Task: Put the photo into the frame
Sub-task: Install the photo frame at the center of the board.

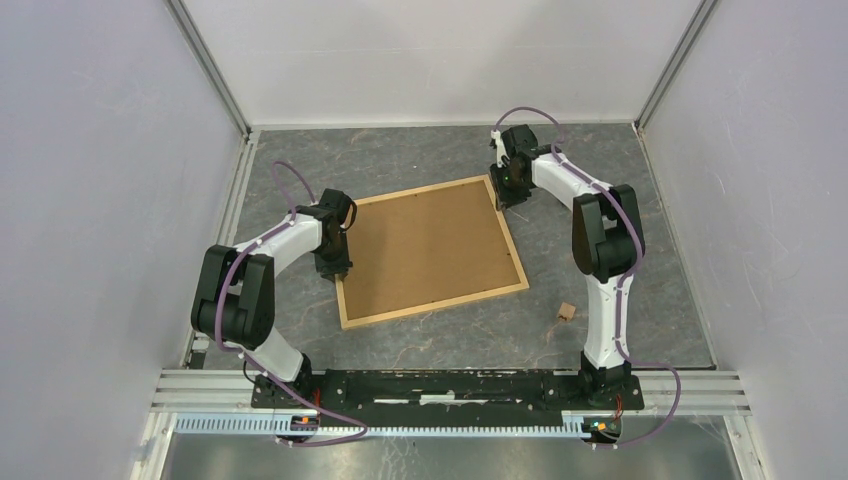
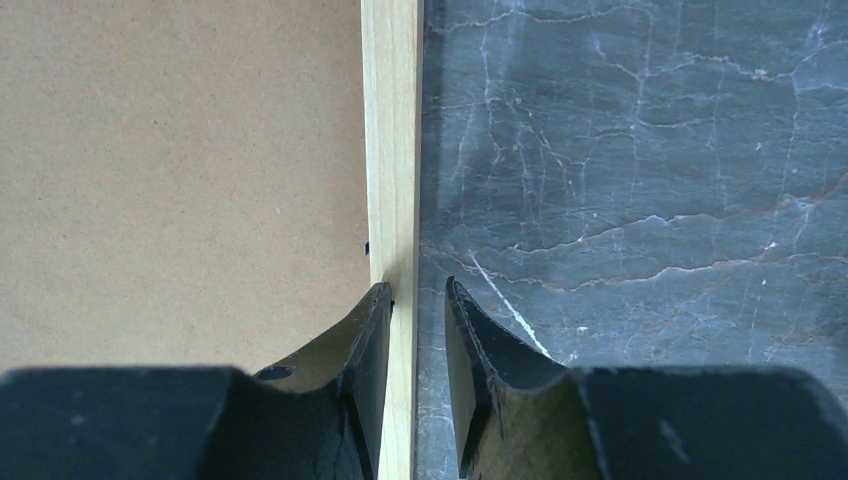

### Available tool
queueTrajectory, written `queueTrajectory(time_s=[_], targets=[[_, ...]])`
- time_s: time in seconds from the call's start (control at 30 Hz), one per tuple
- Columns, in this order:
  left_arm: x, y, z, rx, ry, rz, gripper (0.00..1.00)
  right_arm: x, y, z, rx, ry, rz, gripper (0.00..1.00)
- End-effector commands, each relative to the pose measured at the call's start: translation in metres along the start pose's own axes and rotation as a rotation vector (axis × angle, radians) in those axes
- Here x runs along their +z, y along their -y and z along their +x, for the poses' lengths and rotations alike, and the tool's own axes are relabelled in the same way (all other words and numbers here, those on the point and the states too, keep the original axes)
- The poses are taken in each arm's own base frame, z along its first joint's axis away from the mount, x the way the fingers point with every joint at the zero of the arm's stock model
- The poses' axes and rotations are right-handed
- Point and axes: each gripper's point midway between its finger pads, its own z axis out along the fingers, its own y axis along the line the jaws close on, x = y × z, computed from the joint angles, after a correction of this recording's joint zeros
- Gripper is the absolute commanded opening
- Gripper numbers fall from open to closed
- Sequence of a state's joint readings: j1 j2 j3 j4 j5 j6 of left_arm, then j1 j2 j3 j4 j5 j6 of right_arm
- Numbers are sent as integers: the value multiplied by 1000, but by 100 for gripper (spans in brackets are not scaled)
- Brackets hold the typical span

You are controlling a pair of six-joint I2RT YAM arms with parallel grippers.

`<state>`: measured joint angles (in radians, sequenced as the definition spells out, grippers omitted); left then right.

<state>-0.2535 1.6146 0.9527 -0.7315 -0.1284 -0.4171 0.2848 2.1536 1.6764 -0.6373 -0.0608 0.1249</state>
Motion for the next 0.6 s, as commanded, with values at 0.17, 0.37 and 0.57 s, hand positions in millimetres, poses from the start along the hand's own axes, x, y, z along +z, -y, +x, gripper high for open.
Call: queueTrajectory(time_s=[0.17, 0.37, 0.57], targets=[[4, 17, 1, 49, -10, 67, 2, 15, 2, -16, 0, 34, -8, 34], [4, 19, 1, 51, -12, 73, 2, 20, 3, -9, -2, 22, -6, 34], [4, 19, 0, 53, -11, 73, 2, 26, 5, -8, -5, 13, -5, 34]])
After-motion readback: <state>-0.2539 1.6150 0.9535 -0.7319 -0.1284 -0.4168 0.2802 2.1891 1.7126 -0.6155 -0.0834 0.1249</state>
